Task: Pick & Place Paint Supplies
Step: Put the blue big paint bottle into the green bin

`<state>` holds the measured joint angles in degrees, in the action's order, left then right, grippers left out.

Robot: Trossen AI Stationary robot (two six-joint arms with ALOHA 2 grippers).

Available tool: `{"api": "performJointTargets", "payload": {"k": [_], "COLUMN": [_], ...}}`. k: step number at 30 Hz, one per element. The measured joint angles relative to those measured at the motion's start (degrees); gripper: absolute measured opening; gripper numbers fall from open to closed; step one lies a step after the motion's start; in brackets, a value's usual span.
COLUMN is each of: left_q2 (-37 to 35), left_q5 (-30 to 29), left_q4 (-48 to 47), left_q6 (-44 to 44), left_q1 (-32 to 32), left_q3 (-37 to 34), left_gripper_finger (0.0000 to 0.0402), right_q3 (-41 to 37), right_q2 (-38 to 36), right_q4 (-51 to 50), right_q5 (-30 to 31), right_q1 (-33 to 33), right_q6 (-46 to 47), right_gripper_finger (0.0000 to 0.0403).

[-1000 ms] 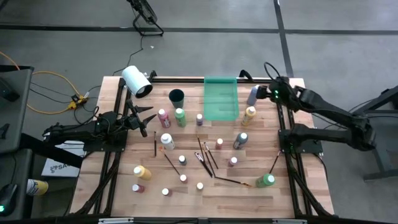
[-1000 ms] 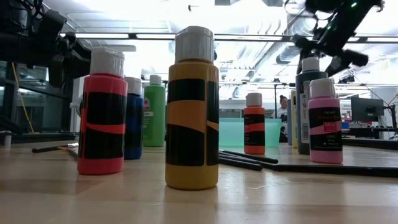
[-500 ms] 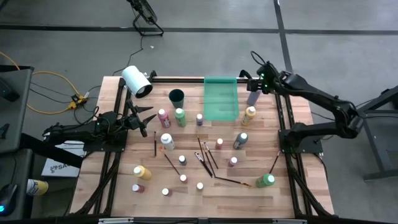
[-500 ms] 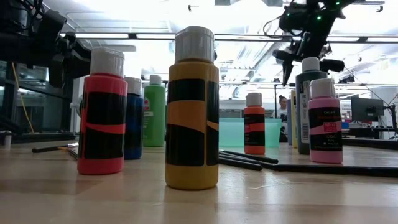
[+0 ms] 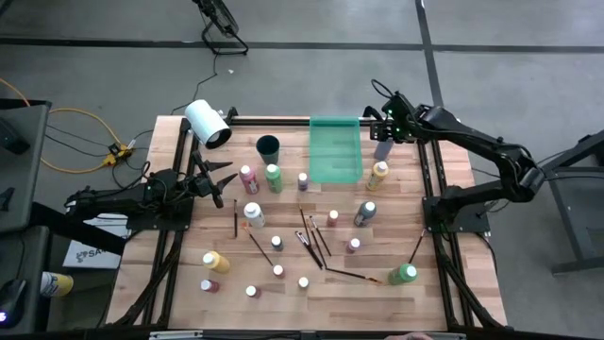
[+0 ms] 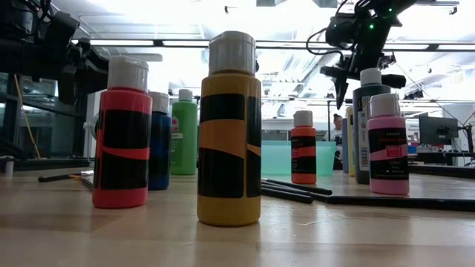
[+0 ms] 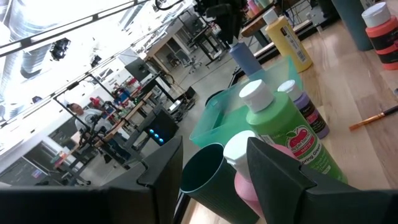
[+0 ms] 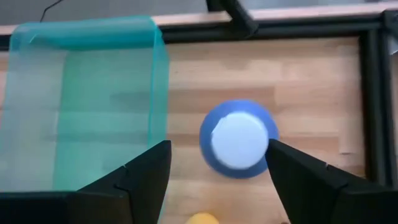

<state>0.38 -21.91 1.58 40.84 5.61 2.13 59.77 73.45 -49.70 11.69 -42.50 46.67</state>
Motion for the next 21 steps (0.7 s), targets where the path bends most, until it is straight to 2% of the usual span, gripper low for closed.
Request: {"api": "performJointTargets", "payload": {"k": [6,16,21], "left_q2": [0.0,0.0,0.0], "left_q5": [0.0,0.0,0.0], "left_q4": [0.0,0.0,0.0], "left_q6": [0.0,0.0,0.0], "left_q1": [0.0,0.0,0.0], "left_q3": [0.0,0.0,0.0], "left_gripper_finger": [0.0173,0.0173,0.0173], "right_q3": [0.0,0.0,0.0], "right_q2": [0.0,0.0,0.0], "right_q4": [-0.5,-0.9,-1.0], "right_q5": [2.8,2.8,2.8], "right_q1": [0.0,0.0,0.0], "right_q6": [-0.2,-1.5,-1.9], "right_gripper_finger": [0.0211,0.0135,0.0122]}}
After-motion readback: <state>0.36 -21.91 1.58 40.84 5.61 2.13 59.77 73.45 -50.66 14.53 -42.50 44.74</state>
